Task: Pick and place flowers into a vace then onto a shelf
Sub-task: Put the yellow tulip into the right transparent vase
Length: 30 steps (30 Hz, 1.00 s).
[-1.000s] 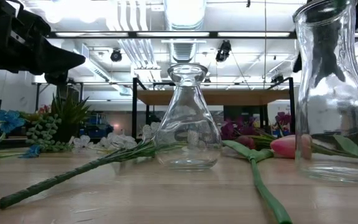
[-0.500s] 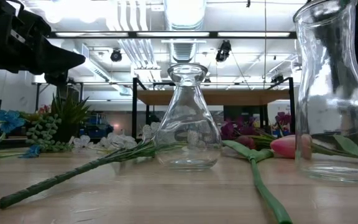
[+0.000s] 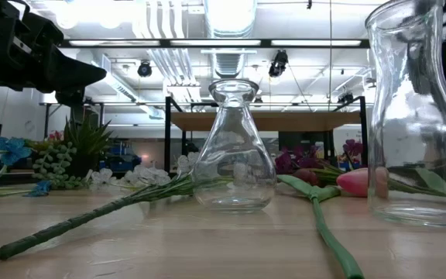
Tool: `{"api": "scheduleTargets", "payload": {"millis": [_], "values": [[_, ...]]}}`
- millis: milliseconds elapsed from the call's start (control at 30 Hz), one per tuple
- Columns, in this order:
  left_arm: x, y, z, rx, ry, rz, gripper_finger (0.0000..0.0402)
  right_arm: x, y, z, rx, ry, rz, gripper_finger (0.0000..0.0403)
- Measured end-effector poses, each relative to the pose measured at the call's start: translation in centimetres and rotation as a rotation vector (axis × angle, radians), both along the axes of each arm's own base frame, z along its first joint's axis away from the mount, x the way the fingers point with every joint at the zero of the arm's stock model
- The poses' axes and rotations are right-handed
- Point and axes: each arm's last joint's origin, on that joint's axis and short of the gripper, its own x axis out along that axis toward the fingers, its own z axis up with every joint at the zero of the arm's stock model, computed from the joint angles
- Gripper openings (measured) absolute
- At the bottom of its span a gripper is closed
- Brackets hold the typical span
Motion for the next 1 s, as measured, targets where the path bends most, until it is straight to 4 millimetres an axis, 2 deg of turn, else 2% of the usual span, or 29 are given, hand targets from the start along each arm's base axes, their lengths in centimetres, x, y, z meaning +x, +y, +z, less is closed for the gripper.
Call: {"api": "scheduleTargets", "payload": {"millis": [100, 400, 500, 700, 1000], "values": [[0.0, 0.0, 0.0, 0.0, 0.0, 0.0, 0.0, -0.3, 0.2, -0.5, -0.019, 0.092, -0.026, 0.0271], [0.0, 0.0, 0.0, 0.0, 0.0, -0.001, 0.0, -0.6, 0.3, -1.8, -0.065, 0.141, -0.058, 0.0272], [0.0, 0.0, 0.0, 0.0, 0.0, 0.0, 0.0, -0.7, 0.2, -2.7, -0.069, 0.133, -0.077, 0.0272], [0.0, 0.0, -0.1, -0.001, 0.003, -0.001, 0.0, -0.5, 0.2, -3.0, -0.121, 0.112, -0.091, 0.0272], [0.0, 0.0, -0.1, -0.001, 0.004, -0.001, 0.0, -0.1, 0.6, -3.7, -0.091, 0.102, -0.148, 0.0272]]}}
